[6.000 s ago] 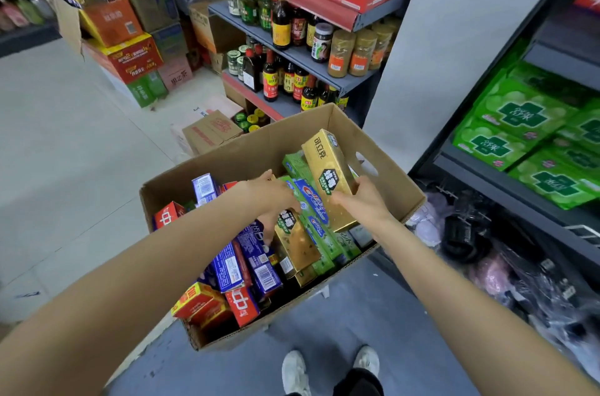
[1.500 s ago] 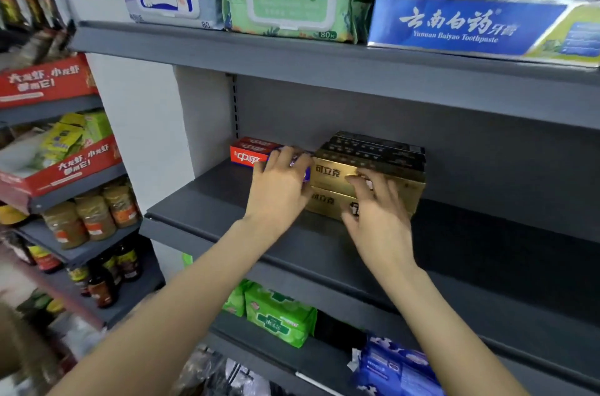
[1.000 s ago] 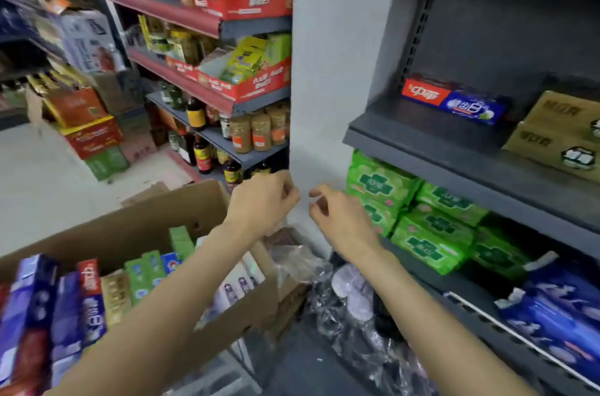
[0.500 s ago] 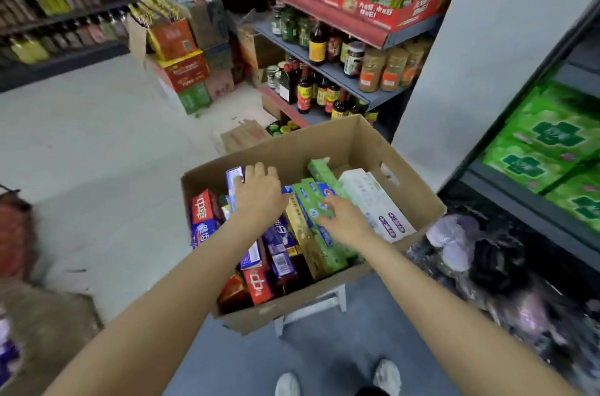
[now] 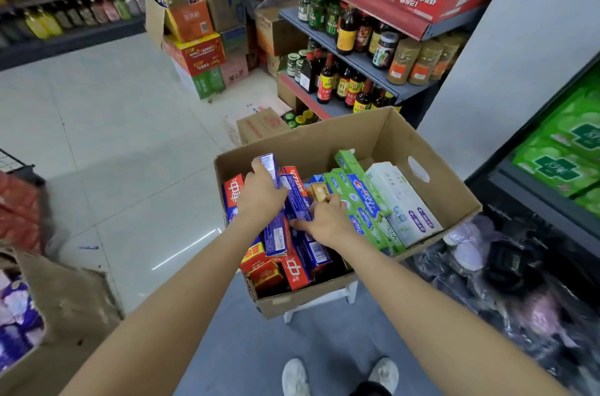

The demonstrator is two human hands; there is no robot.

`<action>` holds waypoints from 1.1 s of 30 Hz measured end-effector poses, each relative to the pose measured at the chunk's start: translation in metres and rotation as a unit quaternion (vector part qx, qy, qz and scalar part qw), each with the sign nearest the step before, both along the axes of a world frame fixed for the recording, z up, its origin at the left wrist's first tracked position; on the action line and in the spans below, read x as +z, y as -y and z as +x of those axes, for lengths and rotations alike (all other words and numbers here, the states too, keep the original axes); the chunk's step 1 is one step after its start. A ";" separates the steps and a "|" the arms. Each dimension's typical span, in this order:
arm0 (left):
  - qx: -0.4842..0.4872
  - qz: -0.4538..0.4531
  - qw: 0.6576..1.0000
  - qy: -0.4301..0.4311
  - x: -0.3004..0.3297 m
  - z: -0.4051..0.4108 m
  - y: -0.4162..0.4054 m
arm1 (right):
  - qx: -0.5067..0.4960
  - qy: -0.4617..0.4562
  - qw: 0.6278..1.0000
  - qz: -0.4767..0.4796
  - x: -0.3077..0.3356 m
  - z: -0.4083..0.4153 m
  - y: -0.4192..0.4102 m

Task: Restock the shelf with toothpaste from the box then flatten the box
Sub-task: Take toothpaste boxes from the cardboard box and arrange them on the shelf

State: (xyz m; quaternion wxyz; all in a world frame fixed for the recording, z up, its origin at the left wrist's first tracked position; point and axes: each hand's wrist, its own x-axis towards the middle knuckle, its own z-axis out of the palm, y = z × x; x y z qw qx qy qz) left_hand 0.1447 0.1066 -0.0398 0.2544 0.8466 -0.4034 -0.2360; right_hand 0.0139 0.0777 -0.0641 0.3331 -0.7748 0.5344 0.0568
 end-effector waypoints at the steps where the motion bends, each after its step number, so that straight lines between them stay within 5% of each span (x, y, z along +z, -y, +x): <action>1: 0.000 -0.006 1.000 -0.024 0.001 0.001 -0.001 | -0.005 0.003 1.000 -0.001 -0.001 0.001 -0.001; 7: 0.015 -0.052 0.989 -0.140 0.021 0.002 0.011 | -0.179 0.197 0.959 0.101 0.018 -0.023 0.018; 12: 0.032 -0.089 0.959 -0.269 0.048 -0.030 0.055 | -0.326 0.394 0.832 0.216 0.057 -0.080 0.054; 18: -0.073 -0.136 0.906 -0.395 0.100 -0.120 0.118 | -0.389 0.573 0.670 0.267 0.114 -0.165 0.083; 21: -0.128 -0.123 0.899 -0.400 0.126 -0.177 0.146 | -0.375 0.628 0.625 0.272 0.136 -0.215 0.091; 23: -0.164 -0.127 0.901 -0.381 0.142 -0.216 0.166 | -0.328 0.660 0.625 0.257 0.150 -0.252 0.097; 30: -0.212 -0.162 0.908 -0.322 0.184 -0.357 0.238 | -0.357 0.540 0.760 0.059 0.190 -0.367 0.171; 33: -0.225 -0.190 0.912 -0.287 0.197 -0.412 0.260 | -0.360 0.520 0.774 0.040 0.209 -0.416 0.202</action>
